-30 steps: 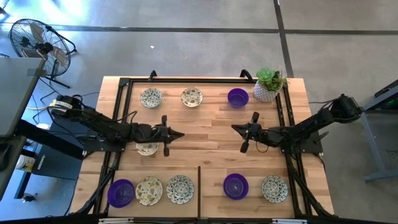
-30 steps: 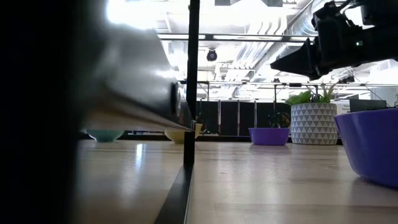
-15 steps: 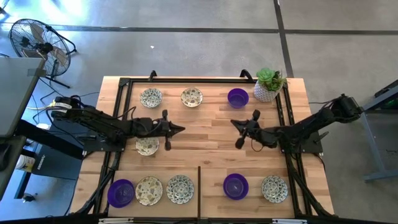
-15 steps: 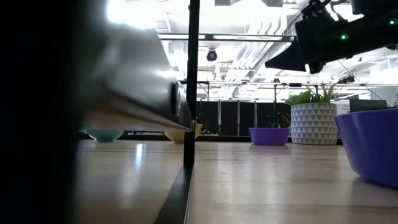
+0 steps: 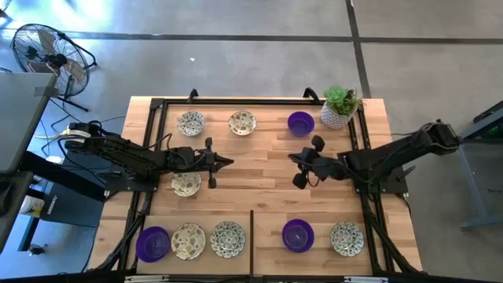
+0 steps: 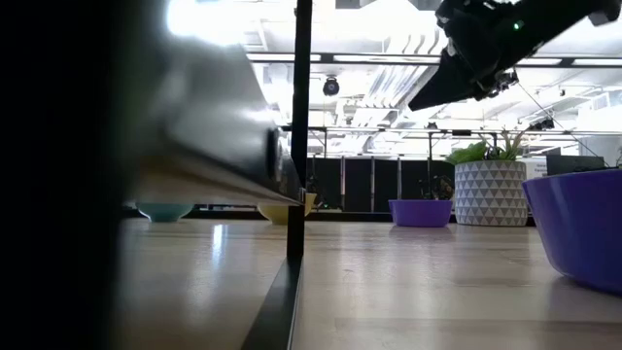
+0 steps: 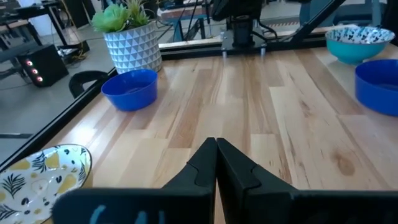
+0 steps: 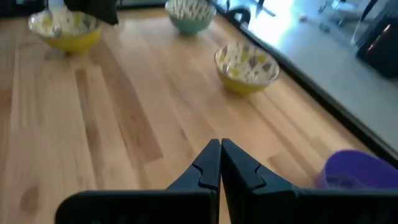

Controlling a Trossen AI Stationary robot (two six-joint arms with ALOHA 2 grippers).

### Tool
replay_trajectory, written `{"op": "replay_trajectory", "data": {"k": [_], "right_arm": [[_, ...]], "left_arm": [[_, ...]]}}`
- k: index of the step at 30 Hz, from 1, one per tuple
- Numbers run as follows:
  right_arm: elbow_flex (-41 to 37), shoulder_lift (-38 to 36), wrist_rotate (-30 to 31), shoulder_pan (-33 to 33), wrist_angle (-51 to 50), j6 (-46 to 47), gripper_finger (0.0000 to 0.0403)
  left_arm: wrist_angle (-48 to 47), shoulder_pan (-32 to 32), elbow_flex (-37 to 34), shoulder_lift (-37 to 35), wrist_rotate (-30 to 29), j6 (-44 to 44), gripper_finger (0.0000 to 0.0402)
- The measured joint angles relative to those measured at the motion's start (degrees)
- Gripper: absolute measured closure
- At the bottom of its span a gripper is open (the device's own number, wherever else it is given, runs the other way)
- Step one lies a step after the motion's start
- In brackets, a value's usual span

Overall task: Pick & Place Mini bowls
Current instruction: Stack the bottom yellow patterned bowl on top of the other yellow patterned bowl on the shelf

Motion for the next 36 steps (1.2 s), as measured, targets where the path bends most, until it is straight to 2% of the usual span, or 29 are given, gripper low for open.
{"op": "replay_trajectory", "data": {"k": [4, 10, 13, 17, 20, 25, 31, 36], "right_arm": [[1.54, -0.03, -4.19, -1.36, -2.17, 0.83, 0.0402], [-3.03, 0.08, -5.95, -3.25, 5.77, -0.64, 0.0402], [-6.4, 0.1, -8.7, -5.6, 13.4, -3.35, 0.0402], [-10.49, 0.13, -12.55, -9.95, 21.52, -6.08, 0.0402], [-12.3, 0.13, -13.74, -12.69, 25.52, -7.5, 0.0402], [-14.56, 0.13, -13.93, -14.82, 32.56, -11.68, 0.0402], [-15.86, 0.1, -14.38, -16.9, 37.7, -16.71, 0.0402], [-15.86, 0.1, -19.7, -21.08, 38.54, -17.37, 0.0402]], "left_arm": [[-1.35, 0.7, 0.0, 0.0, -0.57, 0.91, 0.0401], [-6.03, 3.73, 0.04, 0.0, 0.37, -0.24, 0.0401], [-8.04, 5.52, 0.09, 0.02, 3.24, -2.27, 0.0401], [-12.0, 8.61, 1.01, 0.02, 10.78, -3.27, 0.0401], [-20.39, 9.77, 3.98, 0.02, 15.02, -3.27, 0.0401], [-35.08, 8.77, 10.84, 0.02, 17.46, -2.99, 0.0401], [-54.87, 4.22, 20.29, 0.02, 14.42, -1.48, 0.0401], [-73.53, -1.73, 30.61, 0.02, 9.87, -5.21, 0.0401]]}}
